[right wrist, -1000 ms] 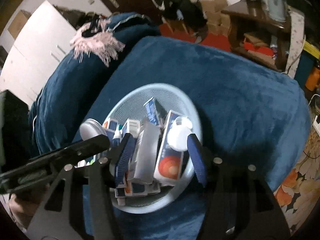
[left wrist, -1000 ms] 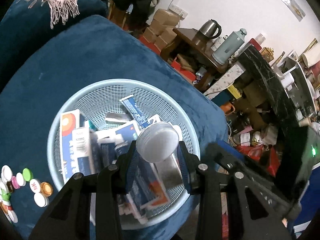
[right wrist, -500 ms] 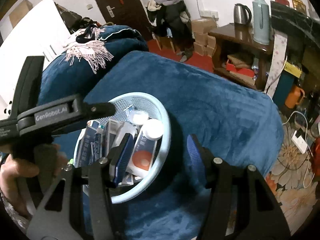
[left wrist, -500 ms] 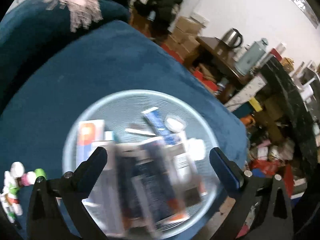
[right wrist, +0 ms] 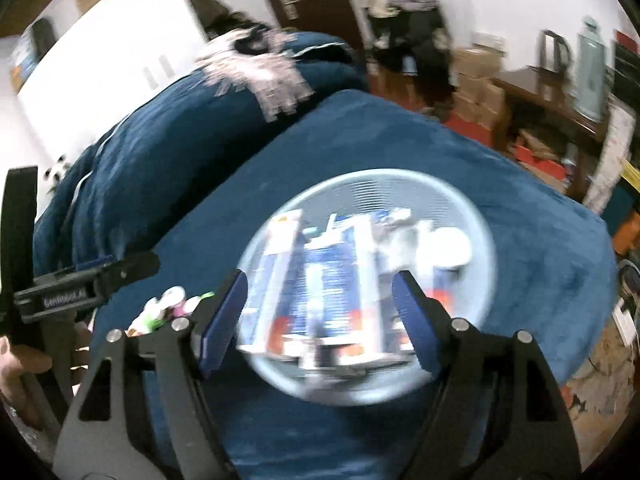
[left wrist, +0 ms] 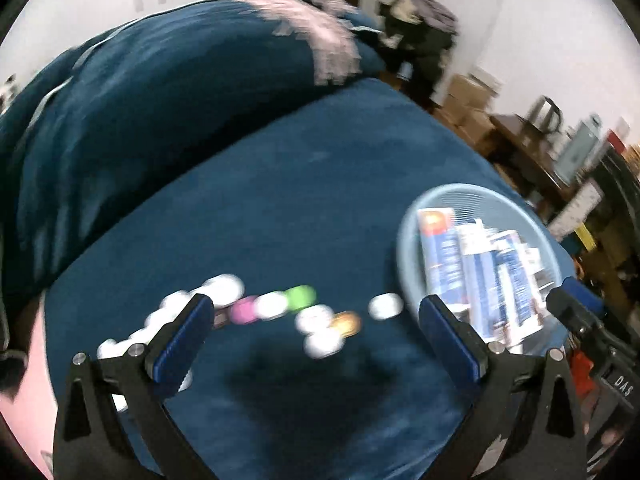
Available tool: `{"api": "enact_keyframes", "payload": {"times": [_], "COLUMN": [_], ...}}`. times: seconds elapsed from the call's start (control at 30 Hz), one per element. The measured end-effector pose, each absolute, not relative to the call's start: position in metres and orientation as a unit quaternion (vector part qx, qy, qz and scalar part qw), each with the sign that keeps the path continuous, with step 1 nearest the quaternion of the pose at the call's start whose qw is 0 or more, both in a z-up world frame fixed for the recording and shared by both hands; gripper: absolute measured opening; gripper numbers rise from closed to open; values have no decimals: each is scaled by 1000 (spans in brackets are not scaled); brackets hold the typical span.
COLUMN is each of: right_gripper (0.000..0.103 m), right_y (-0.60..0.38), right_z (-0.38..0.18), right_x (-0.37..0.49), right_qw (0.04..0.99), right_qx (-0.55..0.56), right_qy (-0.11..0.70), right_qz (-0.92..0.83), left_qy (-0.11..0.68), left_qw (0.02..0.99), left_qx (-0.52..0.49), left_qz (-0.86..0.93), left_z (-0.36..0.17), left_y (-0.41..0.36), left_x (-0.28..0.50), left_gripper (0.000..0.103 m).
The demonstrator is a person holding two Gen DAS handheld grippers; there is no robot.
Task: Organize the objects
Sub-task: 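Move both empty tools back over the caps, then grasp a black cap with left tool while right tool grasps a pink cap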
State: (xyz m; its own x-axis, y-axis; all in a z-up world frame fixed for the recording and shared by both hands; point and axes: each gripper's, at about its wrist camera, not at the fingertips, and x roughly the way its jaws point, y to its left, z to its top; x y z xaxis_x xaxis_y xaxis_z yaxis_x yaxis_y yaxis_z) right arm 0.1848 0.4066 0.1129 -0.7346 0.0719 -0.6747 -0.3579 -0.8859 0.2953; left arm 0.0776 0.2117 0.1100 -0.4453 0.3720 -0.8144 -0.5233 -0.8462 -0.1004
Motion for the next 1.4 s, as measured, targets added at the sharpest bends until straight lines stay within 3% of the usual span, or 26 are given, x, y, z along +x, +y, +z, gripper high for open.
{"api": "enact_keyframes", "payload": {"times": [0.3, 0.57, 0.87, 1.03, 1.2, 1.4], "right_gripper": [102, 102, 102, 102, 103, 103], "right_y": [299, 217, 214, 198, 178, 171], "right_z": [115, 72, 30, 1, -39, -49], "right_x": [124, 83, 45, 40, 40, 50], "right_qw": [-9, -89, -65, -96, -111, -94], "right_qx": [-398, -488, -535, -570, -619, -585], "right_qy": [104, 7, 15, 6, -34, -59], "right_qz": [911, 868, 842, 816, 777, 803], "left_qy": [9, -29, -54, -42, -21, -12], "left_qw": [158, 110, 101, 105, 92, 74], "left_qx": [-478, -537, -577, -584, -579, -565], "left_qz": [864, 836, 809, 804, 810, 822], "left_z": [84, 5, -53, -76, -87, -91], "left_y": [38, -50, -71, -58, -50, -46], "left_x": [56, 68, 74, 64, 61, 64], "left_gripper": [103, 103, 103, 103, 103, 103]}}
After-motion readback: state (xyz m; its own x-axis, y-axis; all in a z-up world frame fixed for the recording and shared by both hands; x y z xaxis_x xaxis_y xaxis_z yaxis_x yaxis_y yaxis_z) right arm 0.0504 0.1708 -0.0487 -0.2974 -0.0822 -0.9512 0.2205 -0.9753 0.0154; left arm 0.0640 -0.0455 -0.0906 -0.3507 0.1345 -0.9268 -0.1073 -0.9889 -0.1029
